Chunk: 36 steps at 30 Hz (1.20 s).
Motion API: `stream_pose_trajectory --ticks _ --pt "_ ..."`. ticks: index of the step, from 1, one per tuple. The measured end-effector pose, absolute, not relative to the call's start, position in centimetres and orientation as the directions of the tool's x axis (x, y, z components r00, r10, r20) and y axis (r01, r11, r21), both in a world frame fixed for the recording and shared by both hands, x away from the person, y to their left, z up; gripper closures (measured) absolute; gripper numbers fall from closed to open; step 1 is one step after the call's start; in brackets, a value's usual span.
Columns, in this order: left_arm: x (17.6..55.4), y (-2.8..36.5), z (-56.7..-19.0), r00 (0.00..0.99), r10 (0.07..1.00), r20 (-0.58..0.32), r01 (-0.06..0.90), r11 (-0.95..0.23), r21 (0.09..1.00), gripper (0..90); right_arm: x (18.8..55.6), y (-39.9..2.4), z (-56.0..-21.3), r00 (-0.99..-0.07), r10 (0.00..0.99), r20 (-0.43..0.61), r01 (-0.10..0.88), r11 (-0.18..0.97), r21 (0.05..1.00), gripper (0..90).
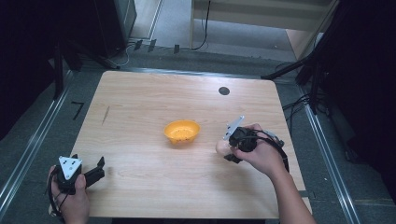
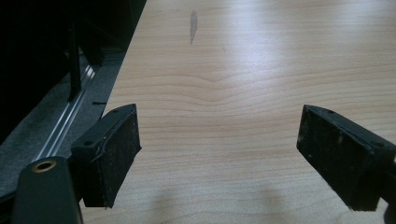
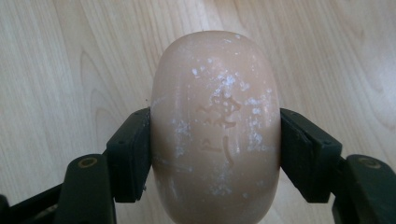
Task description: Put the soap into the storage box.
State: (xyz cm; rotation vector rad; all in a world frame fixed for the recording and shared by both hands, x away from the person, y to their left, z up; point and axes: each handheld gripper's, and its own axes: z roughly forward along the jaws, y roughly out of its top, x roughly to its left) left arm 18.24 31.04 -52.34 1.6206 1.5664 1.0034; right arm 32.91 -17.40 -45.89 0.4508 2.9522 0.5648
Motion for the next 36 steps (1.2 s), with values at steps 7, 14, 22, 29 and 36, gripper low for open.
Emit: stream_pose_trajectory --ticks 7,14,22,29,36 --pt "18.3 31.1 -52.3 -0.011 0.997 0.08 0.491 -0.065 0.869 13.9 34.1 -16.1 -45.2 -0.962 0.272 -0.036 0.239 0.896 0.373 33.4" --pt "18.3 31.1 -52.3 -0.014 0.997 0.07 0.496 -0.054 0.867 13.9 35.1 -14.2 -44.3 -0.975 0.217 -0.057 0.183 0.917 0.355 33.4" --pt "18.4 31.3 -52.3 -0.01 0.998 0.058 0.503 -0.045 0.863 13.9 36.4 -12.2 -43.5 -0.984 0.172 -0.046 0.143 0.918 0.37 33.4" --pt "18.5 31.4 -52.3 -0.009 0.999 0.046 0.512 -0.035 0.858 13.9 37.3 -10.6 -42.9 -0.989 0.14 -0.043 0.112 0.913 0.393 33.4" --pt "18.5 31.4 -52.3 -0.009 0.999 0.043 0.512 -0.033 0.858 13.9 38.1 -8.5 -42.5 -0.994 0.099 -0.051 0.071 0.915 0.398 33.4"
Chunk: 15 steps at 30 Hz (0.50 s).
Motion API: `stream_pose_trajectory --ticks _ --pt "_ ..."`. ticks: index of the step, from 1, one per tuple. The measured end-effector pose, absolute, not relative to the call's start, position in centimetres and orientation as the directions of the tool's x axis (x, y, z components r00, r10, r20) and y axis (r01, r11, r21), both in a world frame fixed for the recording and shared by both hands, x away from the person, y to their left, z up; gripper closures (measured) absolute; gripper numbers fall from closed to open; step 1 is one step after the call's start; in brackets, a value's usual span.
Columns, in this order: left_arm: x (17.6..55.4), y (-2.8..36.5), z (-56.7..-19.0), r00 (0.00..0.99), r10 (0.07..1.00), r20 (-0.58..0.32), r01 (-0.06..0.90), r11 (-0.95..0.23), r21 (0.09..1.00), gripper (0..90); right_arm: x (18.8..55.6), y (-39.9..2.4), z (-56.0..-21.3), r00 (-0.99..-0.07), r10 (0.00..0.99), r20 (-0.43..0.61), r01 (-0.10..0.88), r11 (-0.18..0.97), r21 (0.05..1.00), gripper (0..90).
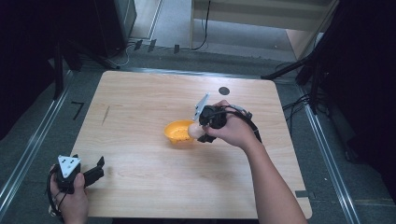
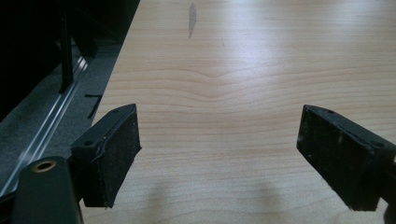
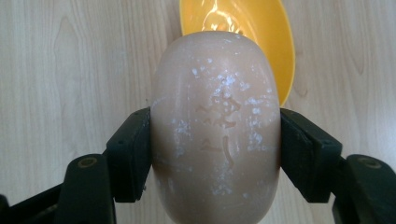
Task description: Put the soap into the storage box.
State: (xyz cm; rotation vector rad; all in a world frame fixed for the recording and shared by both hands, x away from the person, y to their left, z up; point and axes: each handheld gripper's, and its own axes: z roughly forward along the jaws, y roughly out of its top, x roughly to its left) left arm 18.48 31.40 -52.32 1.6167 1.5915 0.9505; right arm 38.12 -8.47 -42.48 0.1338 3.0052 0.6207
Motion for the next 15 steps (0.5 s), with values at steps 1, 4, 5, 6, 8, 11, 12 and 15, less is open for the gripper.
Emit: stream_pose_trajectory --ticks 1,4,5,6,8,11,12,15 --pt "18.5 31.4 -52.3 -0.008 0.999 0.044 0.513 -0.033 0.858 13.9 38.3 -8.1 -42.4 -0.994 0.09 -0.055 0.06 0.915 0.4 33.3" --pt "18.5 31.4 -52.3 -0.008 0.999 0.043 0.512 -0.033 0.858 13.9 38.6 -7.3 -42.3 -0.996 0.076 -0.047 0.049 0.908 0.415 33.3" --pt "18.5 31.4 -52.3 -0.008 0.999 0.043 0.513 -0.032 0.858 13.9 38.7 -7.0 -42.4 -0.997 0.066 -0.049 0.04 0.91 0.412 33.3" --pt "18.5 31.4 -52.3 -0.008 0.999 0.044 0.512 -0.033 0.858 13.9 38.8 -6.7 -42.4 -0.997 0.061 -0.054 0.034 0.914 0.405 33.3" --pt "18.5 31.4 -52.3 -0.005 0.999 0.04 0.512 -0.032 0.858 13.9 39.0 -6.0 -42.6 -0.997 0.05 -0.056 0.024 0.918 0.396 33.3" --pt "18.5 31.4 -52.3 -0.004 0.999 0.04 0.509 -0.033 0.86 13.9 39.3 -5.2 -42.7 -0.997 0.035 -0.062 0.008 0.92 0.391 33.3" --pt "18.4 31.4 -52.3 -0.004 0.999 0.039 0.508 -0.032 0.861 13.9 39.4 -4.9 -42.7 -0.998 0.023 -0.065 -0.004 0.92 0.391 33.3" --pt "18.4 31.4 -52.3 -0.006 0.999 0.037 0.511 -0.029 0.859 13.9 39.8 -4.3 -42.9 -0.998 0.002 -0.065 -0.024 0.921 0.389 33.3"
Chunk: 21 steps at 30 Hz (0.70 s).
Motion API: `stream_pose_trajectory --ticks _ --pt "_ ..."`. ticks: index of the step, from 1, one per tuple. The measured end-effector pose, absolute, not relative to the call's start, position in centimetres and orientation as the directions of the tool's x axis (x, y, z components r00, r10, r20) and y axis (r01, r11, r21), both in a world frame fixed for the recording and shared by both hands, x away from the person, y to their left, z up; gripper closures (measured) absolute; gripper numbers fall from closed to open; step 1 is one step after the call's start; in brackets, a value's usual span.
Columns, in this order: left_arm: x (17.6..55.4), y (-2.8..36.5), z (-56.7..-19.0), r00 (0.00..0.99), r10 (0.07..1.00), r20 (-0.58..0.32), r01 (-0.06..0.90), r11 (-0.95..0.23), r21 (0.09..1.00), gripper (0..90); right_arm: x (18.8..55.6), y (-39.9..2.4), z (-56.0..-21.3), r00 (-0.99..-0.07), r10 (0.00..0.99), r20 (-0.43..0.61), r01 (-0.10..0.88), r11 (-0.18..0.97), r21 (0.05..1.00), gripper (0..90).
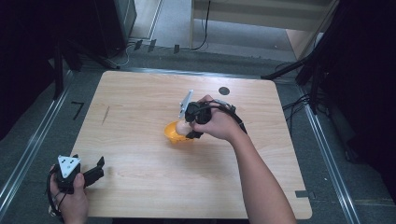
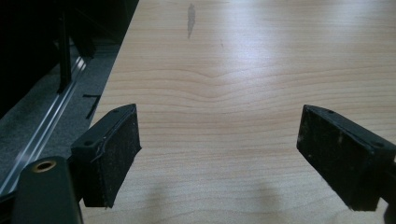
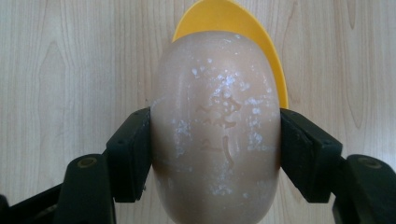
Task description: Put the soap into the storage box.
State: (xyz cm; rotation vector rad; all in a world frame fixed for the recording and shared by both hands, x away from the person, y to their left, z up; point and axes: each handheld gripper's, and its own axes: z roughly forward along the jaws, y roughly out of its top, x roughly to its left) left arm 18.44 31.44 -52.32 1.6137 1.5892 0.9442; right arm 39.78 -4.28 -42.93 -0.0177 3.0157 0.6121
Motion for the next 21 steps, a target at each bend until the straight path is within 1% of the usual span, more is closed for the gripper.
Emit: stream_pose_trajectory --ticks 9,13,14,16,18,21 --pt "18.5 31.4 -52.3 -0.003 0.999 0.04 0.51 -0.033 0.86 13.9 40.8 -3.2 -44.1 -0.999 -0.004 -0.053 -0.023 0.926 0.377 33.2" --pt "18.5 31.4 -52.3 -0.003 0.999 0.04 0.51 -0.032 0.86 13.9 41.0 -3.1 -44.4 -1.0 -0.009 -0.022 -0.017 0.924 0.383 32.9" --pt "18.5 31.4 -52.3 -0.004 0.999 0.04 0.51 -0.033 0.859 13.9 41.1 -3.1 -44.4 -1.0 -0.012 -0.023 -0.02 0.924 0.382 32.0" --pt "18.5 31.3 -52.3 -0.003 0.999 0.039 0.509 -0.032 0.86 13.9 41.3 -3.2 -44.2 -1.0 -0.012 -0.01 -0.016 0.906 0.422 26.3" --pt "18.5 31.3 -52.3 -0.002 0.999 0.041 0.509 -0.034 0.86 13.9 41.4 -3.3 -43.8 -1.0 -0.002 -0.015 -0.008 0.895 0.446 26.2" --pt "18.5 31.3 -52.4 -0.001 0.999 0.042 0.507 -0.036 0.861 13.9 41.3 -3.6 -43.4 -1.0 0.008 -0.031 -0.006 0.902 0.432 26.6"
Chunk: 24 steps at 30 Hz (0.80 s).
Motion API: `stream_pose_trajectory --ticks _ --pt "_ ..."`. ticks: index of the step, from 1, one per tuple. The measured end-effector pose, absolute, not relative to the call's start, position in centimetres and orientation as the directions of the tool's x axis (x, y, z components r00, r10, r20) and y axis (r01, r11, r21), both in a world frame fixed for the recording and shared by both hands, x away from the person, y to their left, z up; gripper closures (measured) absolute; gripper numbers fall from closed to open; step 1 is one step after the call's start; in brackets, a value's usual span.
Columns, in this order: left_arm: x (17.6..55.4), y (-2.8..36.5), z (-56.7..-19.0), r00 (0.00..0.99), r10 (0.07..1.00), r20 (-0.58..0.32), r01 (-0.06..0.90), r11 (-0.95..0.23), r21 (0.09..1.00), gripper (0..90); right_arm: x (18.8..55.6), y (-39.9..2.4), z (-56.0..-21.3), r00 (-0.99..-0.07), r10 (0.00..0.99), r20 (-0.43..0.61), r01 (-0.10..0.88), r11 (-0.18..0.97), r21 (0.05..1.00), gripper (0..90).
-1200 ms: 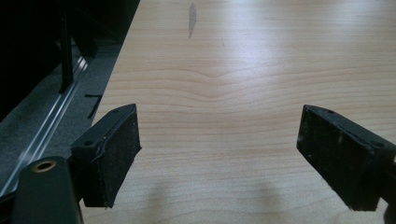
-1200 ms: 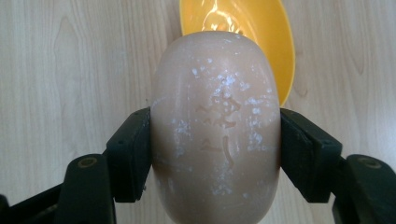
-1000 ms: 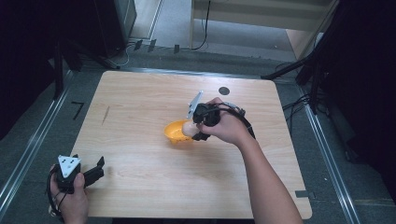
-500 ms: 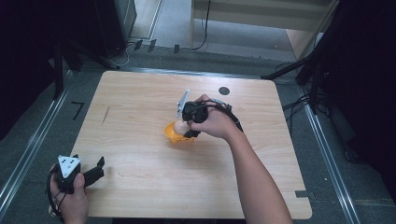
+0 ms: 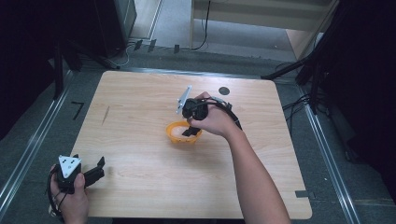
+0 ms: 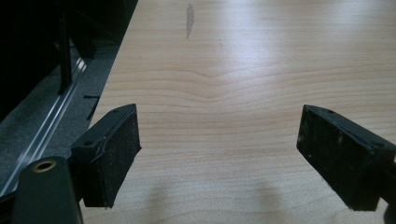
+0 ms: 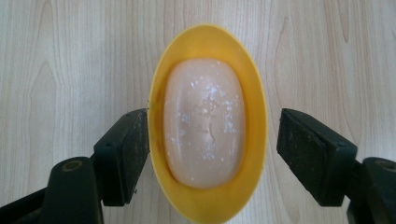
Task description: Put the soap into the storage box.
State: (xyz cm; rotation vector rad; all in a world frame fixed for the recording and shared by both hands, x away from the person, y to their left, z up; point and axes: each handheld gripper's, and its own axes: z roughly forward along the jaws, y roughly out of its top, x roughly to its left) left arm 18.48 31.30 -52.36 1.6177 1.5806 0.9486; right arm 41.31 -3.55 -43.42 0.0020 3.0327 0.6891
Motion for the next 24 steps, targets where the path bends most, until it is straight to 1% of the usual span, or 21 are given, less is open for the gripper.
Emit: stream_pose_trajectory --ticks 6,9,11,15,17,19,24 --pt "18.5 31.3 -52.4 0.0 0.999 0.045 0.508 -0.039 0.86 13.9 41.0 -4.7 -43.3 -0.999 0.044 -0.025 0.029 0.899 0.437 25.8" --pt "18.5 31.3 -52.4 0.002 0.999 0.049 0.509 -0.043 0.86 13.9 40.6 -5.5 -43.4 -0.997 0.082 -0.008 0.07 0.891 0.448 22.3" --pt "18.5 31.3 -52.3 0.002 0.999 0.053 0.512 -0.047 0.857 13.9 40.5 -6.1 -43.7 -0.995 0.096 -0.017 0.079 0.893 0.442 19.3" --pt "18.5 31.2 -52.3 0.002 0.998 0.058 0.512 -0.051 0.858 13.9 40.1 -7.6 -44.4 -0.988 0.152 -0.024 0.125 0.885 0.449 13.6" --pt "18.5 31.2 -52.3 0.001 0.998 0.06 0.514 -0.052 0.856 13.9 39.8 -8.4 -44.7 -0.984 0.18 -0.008 0.157 0.879 0.45 12.6" --pt "18.5 31.2 -52.4 0.002 0.998 0.061 0.513 -0.054 0.857 13.9 39.6 -9.2 -44.9 -0.981 0.195 0.0 0.173 0.87 0.462 9.3" --pt "18.5 31.1 -52.4 0.001 0.998 0.064 0.512 -0.055 0.857 13.9 39.0 -10.8 -45.2 -0.973 0.227 0.027 0.213 0.858 0.467 4.4"
